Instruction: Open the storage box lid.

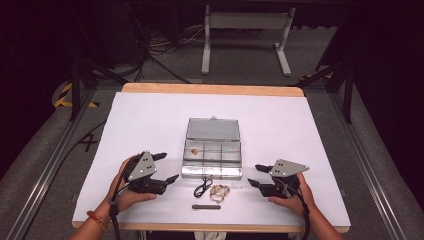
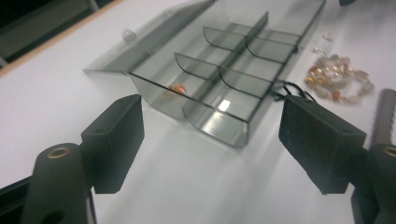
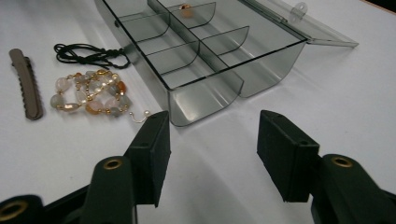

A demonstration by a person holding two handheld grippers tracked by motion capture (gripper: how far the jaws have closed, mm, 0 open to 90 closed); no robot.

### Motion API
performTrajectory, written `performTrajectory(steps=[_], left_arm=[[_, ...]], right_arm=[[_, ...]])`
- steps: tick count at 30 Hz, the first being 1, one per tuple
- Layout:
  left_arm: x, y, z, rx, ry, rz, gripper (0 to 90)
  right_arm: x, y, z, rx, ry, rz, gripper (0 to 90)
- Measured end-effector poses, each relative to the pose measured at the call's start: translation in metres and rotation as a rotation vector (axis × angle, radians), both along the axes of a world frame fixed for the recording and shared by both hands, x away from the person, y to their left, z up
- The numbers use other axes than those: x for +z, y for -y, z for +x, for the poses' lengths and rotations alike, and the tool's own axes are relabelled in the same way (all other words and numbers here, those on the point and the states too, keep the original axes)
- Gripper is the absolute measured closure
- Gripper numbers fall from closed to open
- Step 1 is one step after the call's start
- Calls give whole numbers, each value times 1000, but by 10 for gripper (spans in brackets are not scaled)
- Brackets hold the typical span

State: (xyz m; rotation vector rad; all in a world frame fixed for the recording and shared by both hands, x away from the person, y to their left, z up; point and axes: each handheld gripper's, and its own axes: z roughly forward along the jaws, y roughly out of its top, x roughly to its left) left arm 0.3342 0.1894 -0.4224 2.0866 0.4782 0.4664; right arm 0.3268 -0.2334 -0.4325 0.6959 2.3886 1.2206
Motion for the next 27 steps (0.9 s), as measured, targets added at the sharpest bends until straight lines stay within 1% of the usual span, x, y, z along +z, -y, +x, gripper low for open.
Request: performTrajectory(steps=[2, 3, 5, 6, 8, 11, 12, 13, 14, 16, 20, 22, 23, 24, 27], left_arm=[[-4, 0, -2, -14, -12, -4, 232], [-7, 0, -4, -19, -19, 0, 232], [-11, 1, -5, -24, -32, -13, 232], [-14, 2, -6, -27, -46, -20, 237], [-19, 4, -7, -32, -64, -21, 249], [-25, 6, -9, -41, -77, -13, 284], [-27, 6, -9, -40, -76, -12, 286], [-29, 6, -9, -45, -74, 2, 294], [-30, 6, -10, -37, -62, 17, 299], [-31, 5, -10, -36, -58, 17, 299], [-33, 1, -8, -17, -64, -23, 280], [-34, 1, -7, -17, -69, -34, 270], [-34, 0, -7, -14, -61, -34, 261], [-34, 0, -7, -10, -62, -40, 259], [-34, 0, -7, -14, -64, -36, 249]], right_arm=[[0, -1, -1, 13, -2, 2, 468], [1, -1, -2, 17, -3, 3, 483], [2, -2, -3, 31, -6, 3, 503], [2, -2, -3, 35, -3, 3, 516], [3, -2, -5, 47, 0, 4, 547], [4, -4, -7, 71, 4, 2, 597], [4, -5, -8, 76, 6, 0, 607], [5, -6, -9, 81, 7, -3, 618], [4, -7, -9, 87, 5, -6, 624], [4, -8, -10, 89, 6, -8, 633], [3, -12, -11, 106, -1, -11, 652], [2, -16, -12, 119, -5, -21, 659], [1, -18, -13, 129, -6, -24, 662], [1, -20, -13, 134, -8, -29, 662], [-1, -27, -15, 157, -11, -46, 670]])
